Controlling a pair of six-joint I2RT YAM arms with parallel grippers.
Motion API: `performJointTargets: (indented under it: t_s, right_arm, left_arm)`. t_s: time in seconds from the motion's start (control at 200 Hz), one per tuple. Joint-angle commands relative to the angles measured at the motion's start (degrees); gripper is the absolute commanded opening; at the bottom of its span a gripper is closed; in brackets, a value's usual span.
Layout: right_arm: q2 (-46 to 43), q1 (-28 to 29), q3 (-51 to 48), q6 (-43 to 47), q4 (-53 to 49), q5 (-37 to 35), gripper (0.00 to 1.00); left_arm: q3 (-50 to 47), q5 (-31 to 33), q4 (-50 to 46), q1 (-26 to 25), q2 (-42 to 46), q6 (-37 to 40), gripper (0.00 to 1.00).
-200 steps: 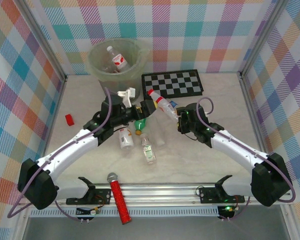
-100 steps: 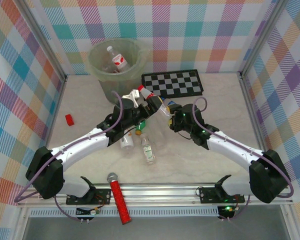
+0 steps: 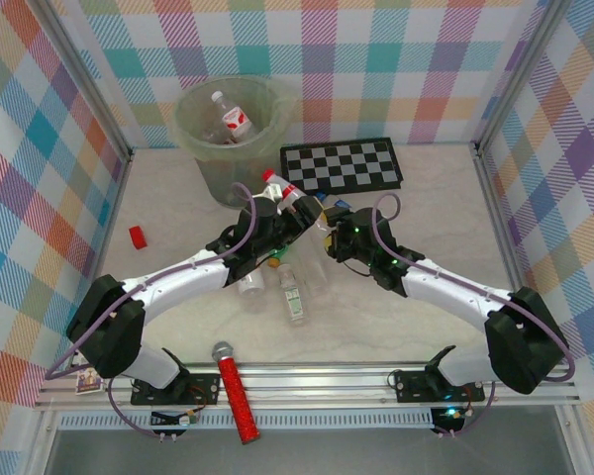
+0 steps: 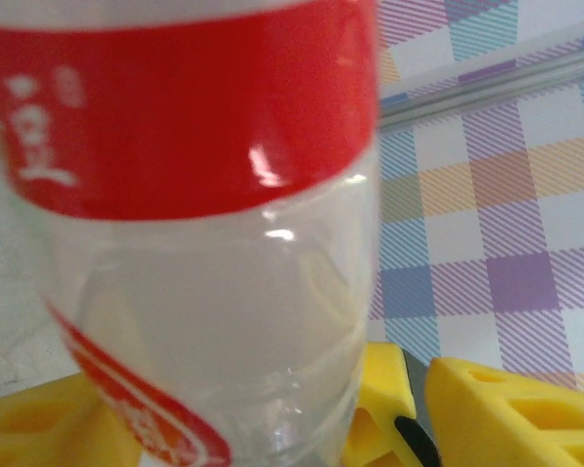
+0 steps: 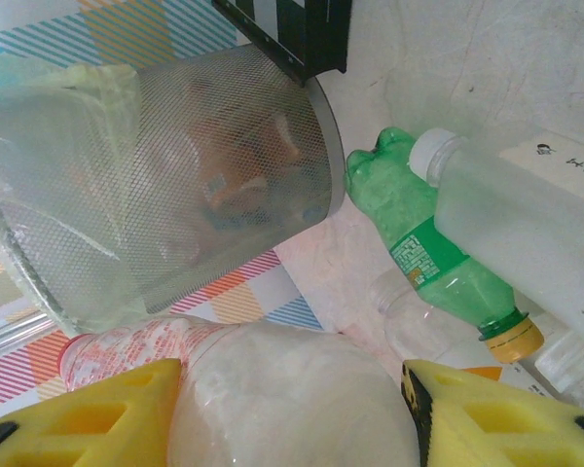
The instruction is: Put the plastic bottles in the bin
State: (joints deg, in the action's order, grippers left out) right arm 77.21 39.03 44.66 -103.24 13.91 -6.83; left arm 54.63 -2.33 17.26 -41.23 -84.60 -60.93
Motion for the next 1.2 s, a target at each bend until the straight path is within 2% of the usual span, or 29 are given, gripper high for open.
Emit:
performJointTargets:
  t_s: [0.0, 0.12, 0.25, 0.38, 0.66, 0.795, 0.94, 1.195]
  right_arm:
    - [0.47, 0.53, 1.73, -0.80, 3.40, 0.89, 0.56]
    - [0.75, 0.77, 1.77, -1.37, 3.97, 1.53, 0.56]
    - [0.76, 0.79, 2.18, -1.36, 3.72, 1.92, 0.57]
    - [-0.35, 0.79, 1.92, -1.83, 1.54, 0.99, 0.64]
    - [-10.66, 0.16, 0.26, 0.41, -11.96, -9.61, 0.80]
    - [-16.96, -1.38, 1.81, 4.00, -25.24, -14.42, 0.81]
    - [-23.65, -2.93, 2.53, 7.89, -39.41, -20.42, 0.82]
    - [-33.28, -4.13, -0.99, 11.84, -51.28, -26.00, 0.80]
  left_arm:
    - [1.40, 1.30, 4.00, -0.76, -0.20, -0.81, 0.64]
    - [1.91, 1.12, 4.62, -0.72, -1.48, -1.58, 0.54]
    - [1.97, 1.03, 5.91, -0.73, -2.63, -2.44, 0.47]
    - [2.29, 1.10, 5.77, -0.73, -2.73, -2.44, 0.44]
    - [2.83, 1.01, 4.05, 0.71, -1.58, -0.99, 0.39]
    - [5.84, -0.19, -0.66, 1.84, -0.97, 3.95, 0.40]
    - [12.09, -3.43, -8.76, 3.82, -0.17, 12.49, 0.39]
    - [27.13, -6.88, -25.10, 10.77, 0.13, 28.23, 0.39]
